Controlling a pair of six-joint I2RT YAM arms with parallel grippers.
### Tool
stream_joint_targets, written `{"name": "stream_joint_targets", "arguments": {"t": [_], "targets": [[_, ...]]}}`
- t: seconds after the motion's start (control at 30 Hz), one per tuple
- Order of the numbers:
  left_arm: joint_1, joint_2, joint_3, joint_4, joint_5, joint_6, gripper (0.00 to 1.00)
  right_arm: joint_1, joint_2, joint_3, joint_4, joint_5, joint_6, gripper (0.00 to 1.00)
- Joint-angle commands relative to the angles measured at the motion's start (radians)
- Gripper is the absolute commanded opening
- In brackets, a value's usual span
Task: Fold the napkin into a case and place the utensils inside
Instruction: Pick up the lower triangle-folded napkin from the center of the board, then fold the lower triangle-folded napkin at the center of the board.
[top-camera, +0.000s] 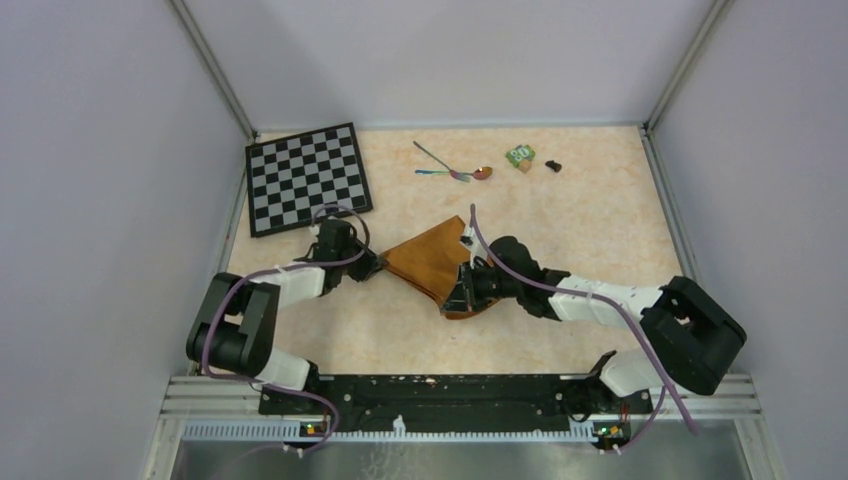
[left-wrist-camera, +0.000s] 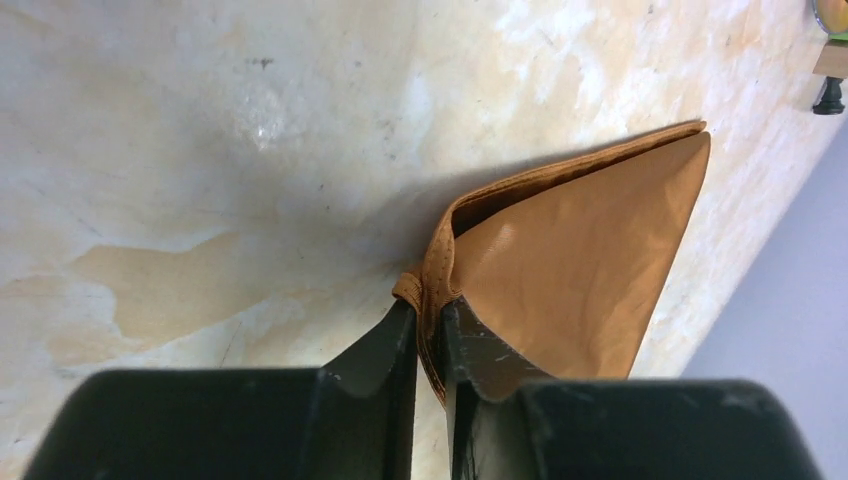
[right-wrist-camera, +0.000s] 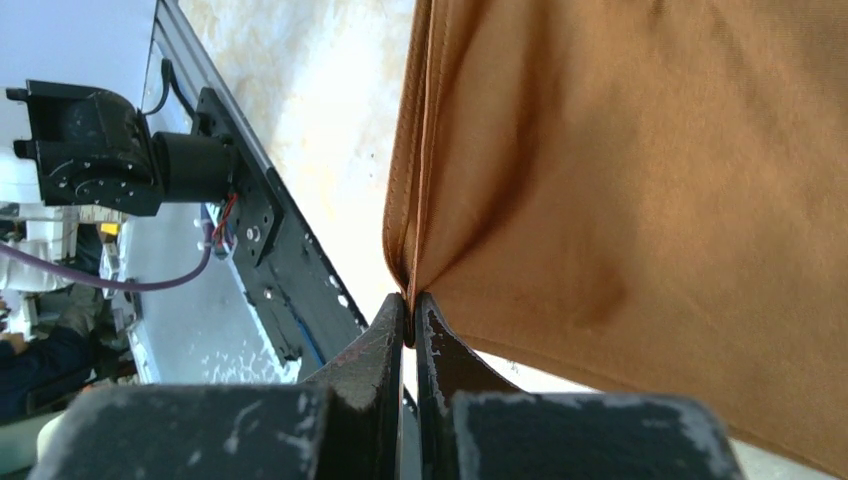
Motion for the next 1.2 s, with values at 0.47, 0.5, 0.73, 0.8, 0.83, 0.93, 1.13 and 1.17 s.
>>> {"name": "stream_joint_targets", "arguments": {"t": [0.47,0.5,0.73,0.8,0.83,0.93,1.13,1.17], "targets": [[-0.064,-0.111,0.335,-0.644,-0.38,0.12,0.0,0.075,0.101,-0.168,0.493,-0.164,0.24,0.0],[-0.09,-0.091,0.373,-0.69,-0.423,0.081,0.0,0.069,0.095,-0.174,0.489,-0.164,0.244,0.0],[-0.248,0.182,0.702,-1.081,-0.657,-0.218,0.0,0.011,0.064,-0.226,0.452,-0.18,0.235,0.0],[-0.284,0.25,0.786,-1.167,-0.695,-0.285,0.0,0.003,0.047,-0.236,0.43,-0.177,0.225,0.0],[-0.299,0.283,0.822,-1.202,-0.709,-0.312,0.0,0.002,0.038,-0.241,0.418,-0.173,0.218,0.0],[-0.332,0.361,0.916,-1.258,-0.736,-0.352,0.0,-0.002,0.019,-0.251,0.394,-0.163,0.206,0.0],[-0.381,0.489,1.083,-1.376,-0.762,-0.431,0.0,-0.011,-0.007,-0.264,0.353,-0.15,0.173,0.0],[-0.38,0.492,1.088,-1.372,-0.757,-0.428,0.0,-0.011,-0.011,-0.263,0.342,-0.15,0.166,0.0]]}}
